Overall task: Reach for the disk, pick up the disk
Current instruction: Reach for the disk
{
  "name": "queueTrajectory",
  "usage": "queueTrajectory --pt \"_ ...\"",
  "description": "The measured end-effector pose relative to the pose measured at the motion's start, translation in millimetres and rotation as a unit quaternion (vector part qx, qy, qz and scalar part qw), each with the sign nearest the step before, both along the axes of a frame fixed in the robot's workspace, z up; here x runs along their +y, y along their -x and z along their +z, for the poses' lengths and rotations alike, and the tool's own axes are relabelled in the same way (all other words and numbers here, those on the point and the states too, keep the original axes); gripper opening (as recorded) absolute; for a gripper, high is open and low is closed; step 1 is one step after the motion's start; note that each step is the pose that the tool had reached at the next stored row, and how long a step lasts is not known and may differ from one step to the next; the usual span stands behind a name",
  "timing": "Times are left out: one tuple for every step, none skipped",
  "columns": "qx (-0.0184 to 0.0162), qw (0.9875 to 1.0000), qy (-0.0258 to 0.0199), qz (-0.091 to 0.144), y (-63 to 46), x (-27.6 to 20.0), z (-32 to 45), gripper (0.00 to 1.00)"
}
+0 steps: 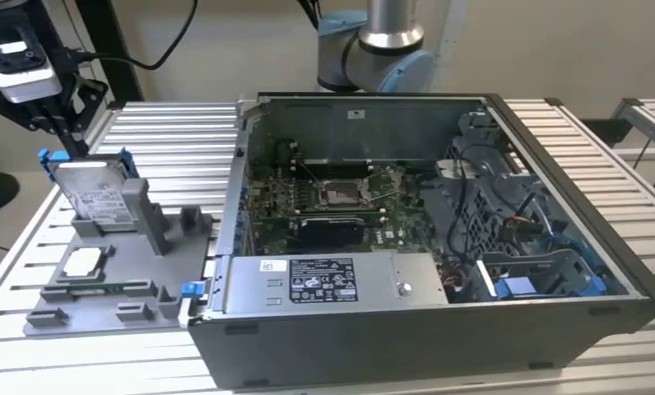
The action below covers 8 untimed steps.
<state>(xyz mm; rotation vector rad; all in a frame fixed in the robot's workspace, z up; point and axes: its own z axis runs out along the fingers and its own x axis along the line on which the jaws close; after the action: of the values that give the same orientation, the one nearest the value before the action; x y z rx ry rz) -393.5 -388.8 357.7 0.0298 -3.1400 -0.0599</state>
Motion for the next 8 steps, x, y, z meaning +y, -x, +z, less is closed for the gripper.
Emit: queueTrajectory --pt "0.0000 1.0000 0.0000 0.000 0.0 2.1 0.0 0.00" --pt "0.0000 1.0000 0.0000 0.000 -0.1 4.4 -0.1 0.00" --pt "0.0000 1.0000 0.0000 0.000 0.0 7.3 -0.1 0.00" --pt "0.0000 1.0000 0.0000 0.000 0.0 10.4 -0.2 0.00" --pt "-0.0001 1.0000 -0.0001 0.000 0.3 13.1 -0.2 0.00" --pt "-0.0001 1.0000 -0.0001 0.000 1.2 14.8 -0.3 0.00" --pt "0.0000 1.0000 0.0000 0.000 3.0 15.7 -0.2 0.00" --pt "0.0001 1.0000 0.0000 0.000 5.2 16.4 -0.3 0.00"
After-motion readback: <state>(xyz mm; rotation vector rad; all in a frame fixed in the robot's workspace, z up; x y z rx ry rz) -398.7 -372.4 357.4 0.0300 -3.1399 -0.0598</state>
